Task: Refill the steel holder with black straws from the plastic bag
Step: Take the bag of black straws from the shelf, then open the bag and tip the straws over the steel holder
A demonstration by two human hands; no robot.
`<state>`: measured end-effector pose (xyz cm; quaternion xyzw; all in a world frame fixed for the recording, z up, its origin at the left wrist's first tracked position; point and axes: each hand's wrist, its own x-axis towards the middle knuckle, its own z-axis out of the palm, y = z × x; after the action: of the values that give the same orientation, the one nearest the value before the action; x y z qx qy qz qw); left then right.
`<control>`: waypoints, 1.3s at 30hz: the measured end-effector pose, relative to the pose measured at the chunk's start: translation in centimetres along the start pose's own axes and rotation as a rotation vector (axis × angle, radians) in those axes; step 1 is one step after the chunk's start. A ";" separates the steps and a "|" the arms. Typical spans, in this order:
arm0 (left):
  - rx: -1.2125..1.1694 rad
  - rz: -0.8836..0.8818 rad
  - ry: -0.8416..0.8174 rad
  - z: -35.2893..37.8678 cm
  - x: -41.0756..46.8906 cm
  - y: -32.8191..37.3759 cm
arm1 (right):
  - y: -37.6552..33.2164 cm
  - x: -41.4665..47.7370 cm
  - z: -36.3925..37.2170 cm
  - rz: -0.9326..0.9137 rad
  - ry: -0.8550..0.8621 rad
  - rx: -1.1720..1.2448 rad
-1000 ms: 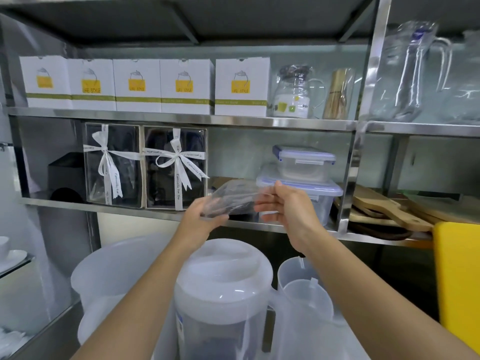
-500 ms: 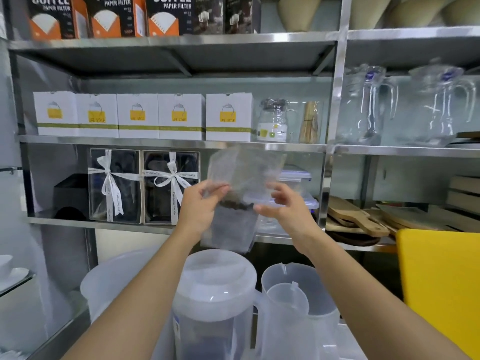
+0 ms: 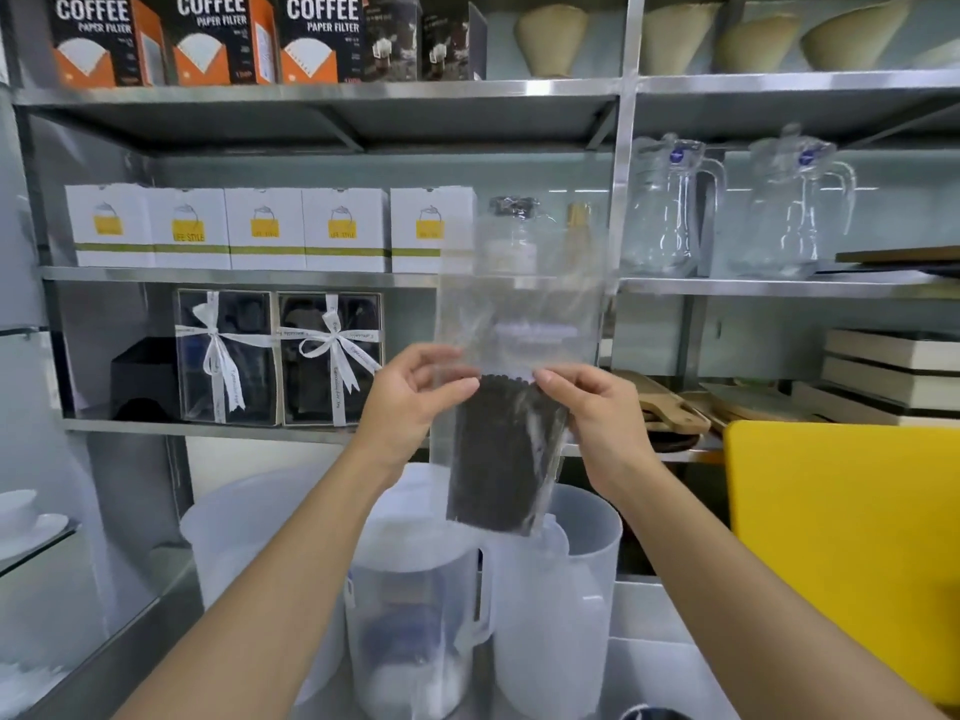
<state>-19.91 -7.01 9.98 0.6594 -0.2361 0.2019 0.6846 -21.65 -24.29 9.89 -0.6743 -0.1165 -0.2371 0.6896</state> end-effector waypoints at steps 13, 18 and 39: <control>0.099 -0.137 0.136 4.0 -9.8 0.3 | -0.5 -9.5 -4.3 0.179 0.149 0.143; 0.588 0.124 0.111 6.1 -14.8 0.9 | 0.3 -12.4 -4.9 0.174 0.286 0.127; 0.299 -0.007 -0.057 8.8 -21.5 2.5 | -0.9 -19.9 -7.2 0.113 -0.044 0.039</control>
<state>-39.25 -14.89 -0.48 0.7604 -0.2206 0.2136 0.5723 -40.32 -27.94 0.63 -0.6714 -0.0979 -0.1804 0.7121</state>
